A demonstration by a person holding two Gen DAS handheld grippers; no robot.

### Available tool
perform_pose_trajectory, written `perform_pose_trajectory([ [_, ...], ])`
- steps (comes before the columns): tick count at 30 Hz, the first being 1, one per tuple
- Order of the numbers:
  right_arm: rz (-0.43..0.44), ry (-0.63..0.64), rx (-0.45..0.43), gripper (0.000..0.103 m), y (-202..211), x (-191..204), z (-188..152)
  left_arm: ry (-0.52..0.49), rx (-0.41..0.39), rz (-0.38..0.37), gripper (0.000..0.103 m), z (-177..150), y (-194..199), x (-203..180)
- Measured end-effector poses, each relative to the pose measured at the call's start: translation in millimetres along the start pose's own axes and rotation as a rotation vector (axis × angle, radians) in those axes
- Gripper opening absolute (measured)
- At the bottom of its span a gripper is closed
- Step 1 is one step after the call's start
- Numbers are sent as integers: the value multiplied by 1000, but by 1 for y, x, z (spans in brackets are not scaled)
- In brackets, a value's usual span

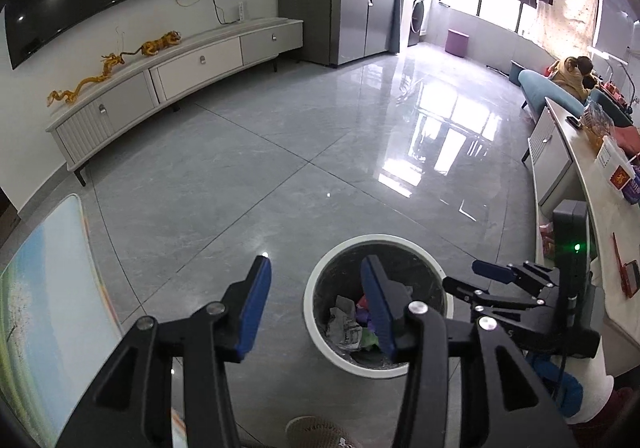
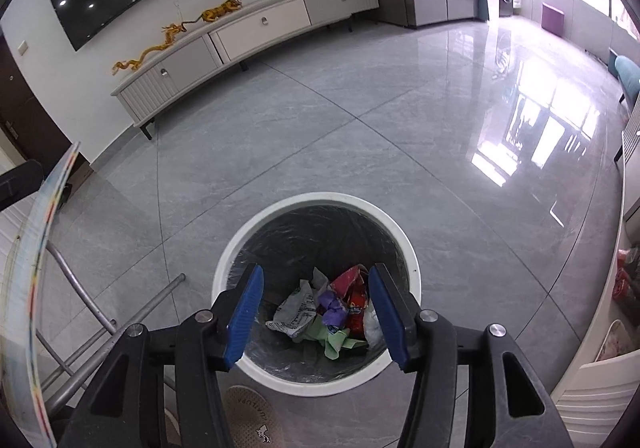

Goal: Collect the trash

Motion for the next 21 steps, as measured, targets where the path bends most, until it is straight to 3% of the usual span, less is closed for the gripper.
perform_pose_trajectory([
  [3, -7, 42, -37, 60, 19, 16, 6, 6, -42, 26, 59, -7, 28, 16],
  [10, 20, 133, -136, 78, 61, 76, 20, 75, -135, 141, 68, -29, 99, 66],
  [21, 72, 329, -283, 103, 118, 201, 35, 221, -279, 402, 68, -84, 206, 161],
])
Point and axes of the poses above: each gripper's, at about its wrist camera, not at the fingertips, and y roughly against the way its jaws point, x to its left, z to its top, the point moved 4 cm from there along -y, roughly the way its jaws point, and after that the axes turned 11 degrees about y, right-handed, at the moved point
